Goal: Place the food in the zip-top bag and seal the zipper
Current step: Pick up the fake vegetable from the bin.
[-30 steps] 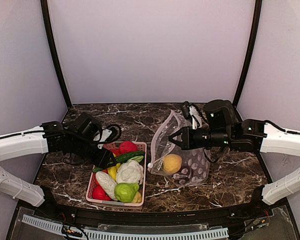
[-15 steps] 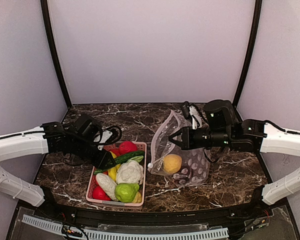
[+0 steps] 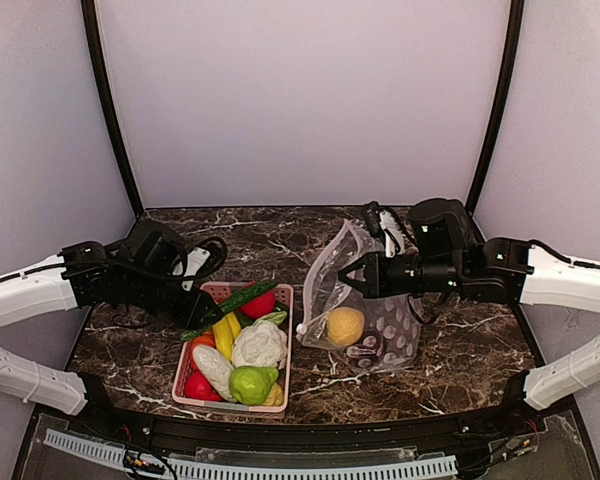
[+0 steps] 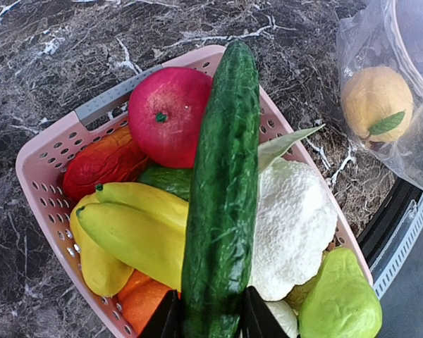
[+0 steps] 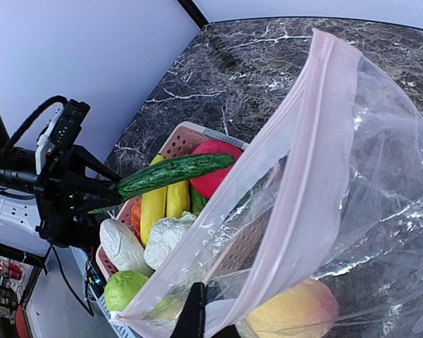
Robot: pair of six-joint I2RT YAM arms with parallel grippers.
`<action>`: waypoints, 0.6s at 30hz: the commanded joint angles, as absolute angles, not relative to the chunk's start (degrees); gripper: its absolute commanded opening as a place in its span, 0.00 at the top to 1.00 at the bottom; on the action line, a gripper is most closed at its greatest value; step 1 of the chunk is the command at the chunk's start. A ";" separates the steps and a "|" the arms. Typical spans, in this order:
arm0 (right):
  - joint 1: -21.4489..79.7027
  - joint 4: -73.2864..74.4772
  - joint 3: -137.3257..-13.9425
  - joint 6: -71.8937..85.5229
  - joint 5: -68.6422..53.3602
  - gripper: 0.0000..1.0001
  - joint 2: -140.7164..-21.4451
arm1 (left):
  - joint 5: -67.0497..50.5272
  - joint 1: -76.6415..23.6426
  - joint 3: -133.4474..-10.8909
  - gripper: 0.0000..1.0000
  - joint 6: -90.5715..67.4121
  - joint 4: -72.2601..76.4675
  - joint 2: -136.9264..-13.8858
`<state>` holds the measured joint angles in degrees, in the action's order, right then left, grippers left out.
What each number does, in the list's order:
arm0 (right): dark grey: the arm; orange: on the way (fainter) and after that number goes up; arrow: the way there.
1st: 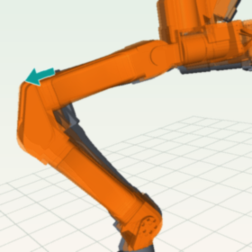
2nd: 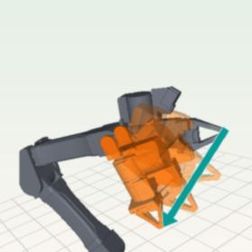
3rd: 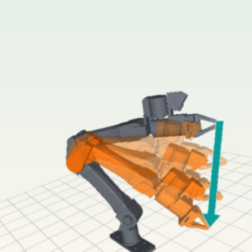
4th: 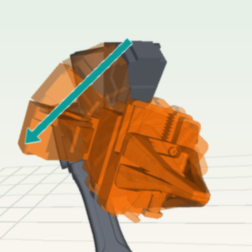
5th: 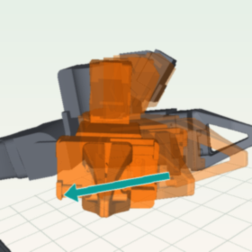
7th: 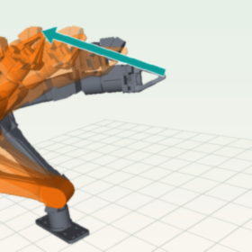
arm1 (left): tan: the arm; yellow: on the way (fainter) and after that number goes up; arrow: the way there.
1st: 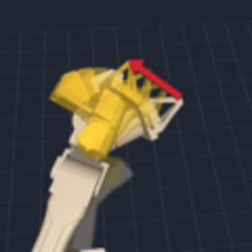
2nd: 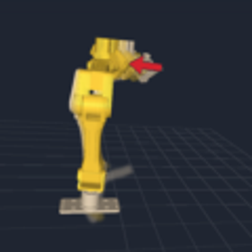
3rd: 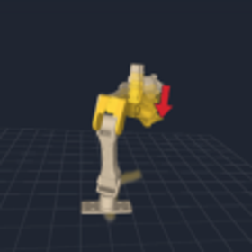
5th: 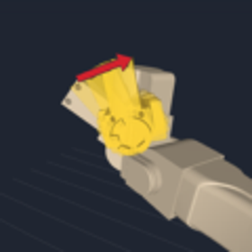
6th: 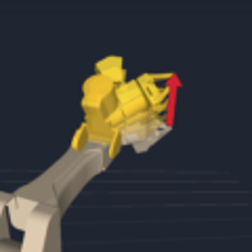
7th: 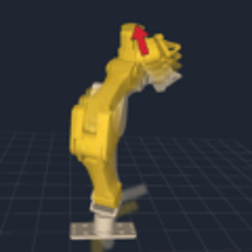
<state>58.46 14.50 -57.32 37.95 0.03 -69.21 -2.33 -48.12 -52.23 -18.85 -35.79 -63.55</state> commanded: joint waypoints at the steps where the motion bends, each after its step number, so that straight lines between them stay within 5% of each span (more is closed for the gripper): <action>1: 57.48 13.43 -57.58 36.19 0.35 1.00 -68.80 | -0.70 -48.03 -53.51 0.73 -20.02 -37.34 -61.08; 18: 51.77 21.06 -74.02 12.26 -10.69 1.00 -79.28 | -7.43 -48.03 -62.60 0.74 -24.79 -41.32 -55.01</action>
<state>52.05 18.28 -69.10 21.58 -6.09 -75.77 -2.87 -48.12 -60.18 -22.92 -39.59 -56.25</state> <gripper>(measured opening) 0.005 0.262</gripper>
